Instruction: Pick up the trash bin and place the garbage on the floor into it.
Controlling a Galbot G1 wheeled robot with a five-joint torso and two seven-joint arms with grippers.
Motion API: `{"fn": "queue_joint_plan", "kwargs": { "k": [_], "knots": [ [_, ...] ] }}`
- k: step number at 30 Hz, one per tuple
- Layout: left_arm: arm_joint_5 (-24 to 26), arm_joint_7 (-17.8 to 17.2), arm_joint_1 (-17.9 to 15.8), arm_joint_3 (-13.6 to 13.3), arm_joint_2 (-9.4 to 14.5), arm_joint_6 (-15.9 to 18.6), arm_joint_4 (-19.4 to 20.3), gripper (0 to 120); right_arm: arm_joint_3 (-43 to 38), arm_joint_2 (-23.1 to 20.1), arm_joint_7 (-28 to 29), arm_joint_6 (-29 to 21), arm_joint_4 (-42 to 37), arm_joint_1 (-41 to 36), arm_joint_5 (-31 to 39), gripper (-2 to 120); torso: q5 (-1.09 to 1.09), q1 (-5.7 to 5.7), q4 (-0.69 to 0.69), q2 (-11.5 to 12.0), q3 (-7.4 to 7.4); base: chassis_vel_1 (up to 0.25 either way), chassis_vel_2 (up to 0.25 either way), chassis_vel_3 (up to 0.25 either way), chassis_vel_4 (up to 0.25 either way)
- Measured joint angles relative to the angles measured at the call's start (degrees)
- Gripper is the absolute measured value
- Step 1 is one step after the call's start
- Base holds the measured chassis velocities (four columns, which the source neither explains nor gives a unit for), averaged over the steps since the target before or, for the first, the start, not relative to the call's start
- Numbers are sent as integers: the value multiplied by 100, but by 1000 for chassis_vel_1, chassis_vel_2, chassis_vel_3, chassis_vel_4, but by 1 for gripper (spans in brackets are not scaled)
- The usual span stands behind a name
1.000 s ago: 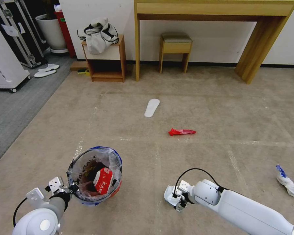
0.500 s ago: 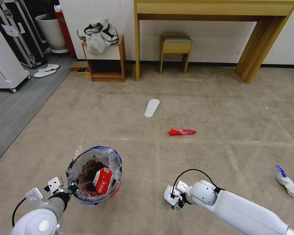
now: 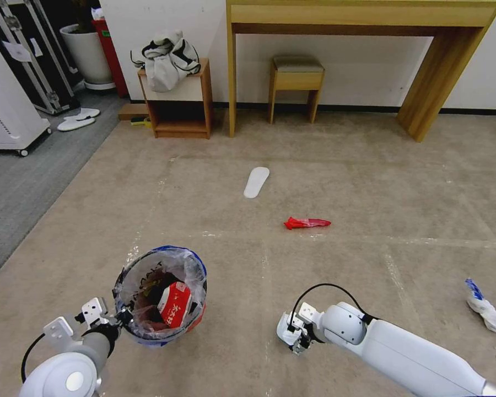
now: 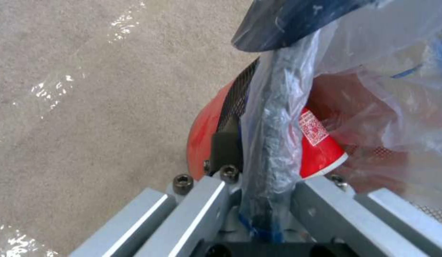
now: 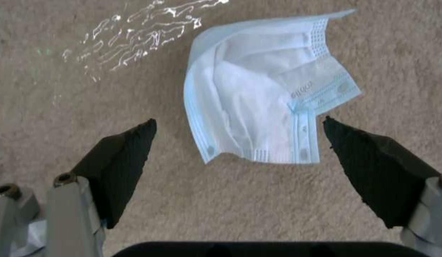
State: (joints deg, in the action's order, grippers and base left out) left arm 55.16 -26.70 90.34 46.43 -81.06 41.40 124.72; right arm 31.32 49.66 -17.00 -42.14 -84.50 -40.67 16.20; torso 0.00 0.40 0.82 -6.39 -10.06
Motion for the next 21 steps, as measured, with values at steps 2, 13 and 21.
{"fn": "queue_joint_plan", "kwargs": {
  "k": [2,13,21],
  "knots": [
    [-2,0,12,-1,9,0,0,0,-19,91,13,0,87,40,1,89,0,0,0,0,0,0,0,0,0],
    [-12,0,53,-3,2,-1,6,0,-51,353,88,0,406,204,69,89,0,0,0,0,0,0,0,0,0],
    [-14,0,75,-3,-1,-2,23,0,-20,529,94,82,683,252,53,89,0,0,0,0,0,0,0,0,0]
  ]
}}
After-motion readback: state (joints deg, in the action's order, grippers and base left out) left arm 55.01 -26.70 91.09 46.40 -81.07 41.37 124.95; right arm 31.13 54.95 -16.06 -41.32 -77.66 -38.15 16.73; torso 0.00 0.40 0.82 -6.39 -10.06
